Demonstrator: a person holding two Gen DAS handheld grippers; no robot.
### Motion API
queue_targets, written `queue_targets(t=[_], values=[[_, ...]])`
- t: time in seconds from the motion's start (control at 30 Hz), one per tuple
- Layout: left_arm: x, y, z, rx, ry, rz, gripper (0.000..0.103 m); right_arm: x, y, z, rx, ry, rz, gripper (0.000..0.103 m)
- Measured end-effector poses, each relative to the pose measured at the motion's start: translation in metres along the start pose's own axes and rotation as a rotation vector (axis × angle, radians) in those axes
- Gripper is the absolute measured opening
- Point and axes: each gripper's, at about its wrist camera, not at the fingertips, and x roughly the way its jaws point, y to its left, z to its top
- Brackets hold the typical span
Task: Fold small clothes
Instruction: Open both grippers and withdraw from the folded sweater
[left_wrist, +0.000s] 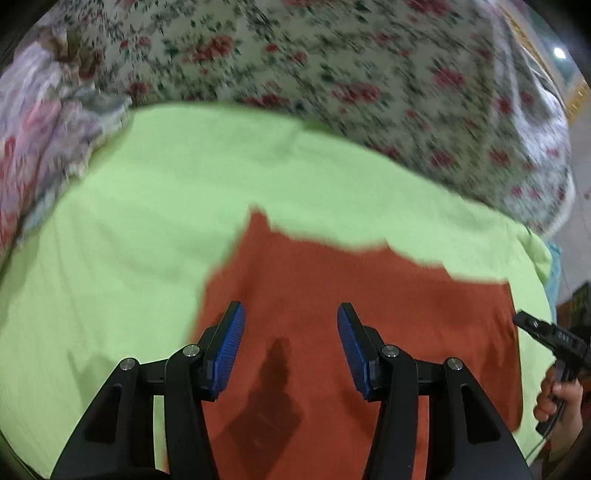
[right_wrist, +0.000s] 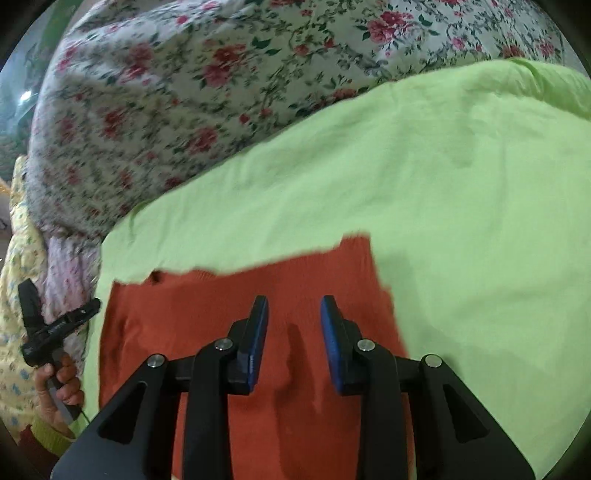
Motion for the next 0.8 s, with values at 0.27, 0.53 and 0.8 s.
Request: queue_targets(t=[0.27,0.53,0.8], values=[[-0.002,0.030,-0.081,-0.117,0.088,0.003,0.051,-0.021,0.016,-0.075,-0.052,0.108,0.025,0.032],[-0.021,0.053,-0.096,-0.119,0.088,0.073,0.049,-0.049,-0.014,-0.147,-0.044,0.171,-0.058,0.035],[-0.060,0.077,-0.135,-0.206,0.105,0.045,0.052,-0.093,-0.020,-0.160,0.035,0.097,-0.134,0.036]])
